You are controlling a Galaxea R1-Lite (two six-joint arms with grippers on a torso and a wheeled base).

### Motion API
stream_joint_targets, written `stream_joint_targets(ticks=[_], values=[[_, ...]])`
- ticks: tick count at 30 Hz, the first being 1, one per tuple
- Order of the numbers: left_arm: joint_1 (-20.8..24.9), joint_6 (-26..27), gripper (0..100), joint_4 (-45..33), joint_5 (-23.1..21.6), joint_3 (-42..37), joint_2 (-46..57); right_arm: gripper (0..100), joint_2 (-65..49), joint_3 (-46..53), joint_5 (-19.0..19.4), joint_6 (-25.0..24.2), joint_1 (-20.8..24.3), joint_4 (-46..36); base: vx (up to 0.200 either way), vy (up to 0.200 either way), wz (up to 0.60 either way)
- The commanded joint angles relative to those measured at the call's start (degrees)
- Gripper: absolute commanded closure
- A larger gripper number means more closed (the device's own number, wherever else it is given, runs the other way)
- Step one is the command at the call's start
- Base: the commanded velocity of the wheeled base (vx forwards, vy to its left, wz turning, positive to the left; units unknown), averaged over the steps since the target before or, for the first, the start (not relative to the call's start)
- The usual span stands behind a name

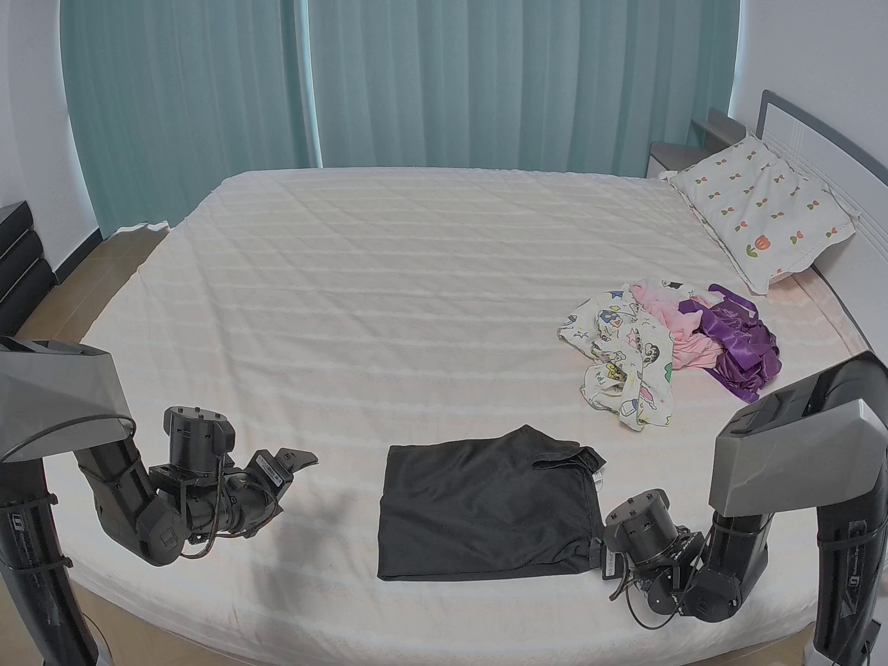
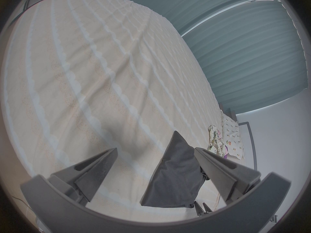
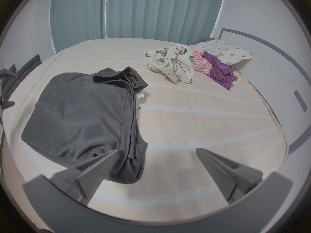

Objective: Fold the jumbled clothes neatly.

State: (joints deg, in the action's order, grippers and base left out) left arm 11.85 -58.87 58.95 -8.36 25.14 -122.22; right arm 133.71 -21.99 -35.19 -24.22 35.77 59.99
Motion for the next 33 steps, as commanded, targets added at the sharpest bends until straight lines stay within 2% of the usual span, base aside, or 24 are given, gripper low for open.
stream_joint_targets(ticks=[1,4,7,11,12,17,18,21,28,33], values=[[0.02,-0.02,0,0.02,0.01,0.0,-0.12,0,-0.82,-1.91,0.3,-0.74,-2.54,0.22,0.0,0.0,0.0],[0.02,-0.02,0,0.02,0.01,0.0,-0.12,0,-1.61,-3.94,0.83,-1.88,-4.13,0.3,0.0,0.0,0.0],[0.1,-0.02,0,0.02,0.01,0.0,-0.12,0,-4.16,-4.9,3.73,-3.46,-4.57,0.3,0.0,0.0,0.0],[0.1,-0.02,0,0.02,0.01,0.09,-0.21,0,-6.62,-8.24,6.81,-3.64,-7.55,0.22,0.0,0.0,0.0],[0.1,-0.02,0,-0.07,0.01,0.09,-0.21,0,-6.62,-11.14,9.71,-4.25,-8.7,0.22,0.0,0.0,0.0],[0.1,-0.02,0,0.02,-0.07,0.09,-0.21,0,-5.91,-15.63,16.3,-7.59,-8.52,-1.28,0.0,0.0,0.0],[0.1,-0.02,0,0.02,-0.07,0.18,-0.3,0,-5.21,-17.82,18.41,-8.3,-8.35,-3.12,0.0,0.0,0.0],[0.19,-0.02,0,0.02,-0.07,0.18,-0.56,0,-3.72,-22.39,20.87,-10.49,-8.08,-7.61,0.0,0.0,0.0],[0.19,-0.02,0,0.11,0.19,0.44,-1.44,0,-1.78,-35.4,28.43,-25.0,-5.44,-27.38,0.0,0.0,0.0],[0.19,-0.02,0,0.11,0.19,0.44,-1.44,0,0.5,-40.5,29.04,-26.75,-5.62,-30.63,0.0,0.0,0.0]])
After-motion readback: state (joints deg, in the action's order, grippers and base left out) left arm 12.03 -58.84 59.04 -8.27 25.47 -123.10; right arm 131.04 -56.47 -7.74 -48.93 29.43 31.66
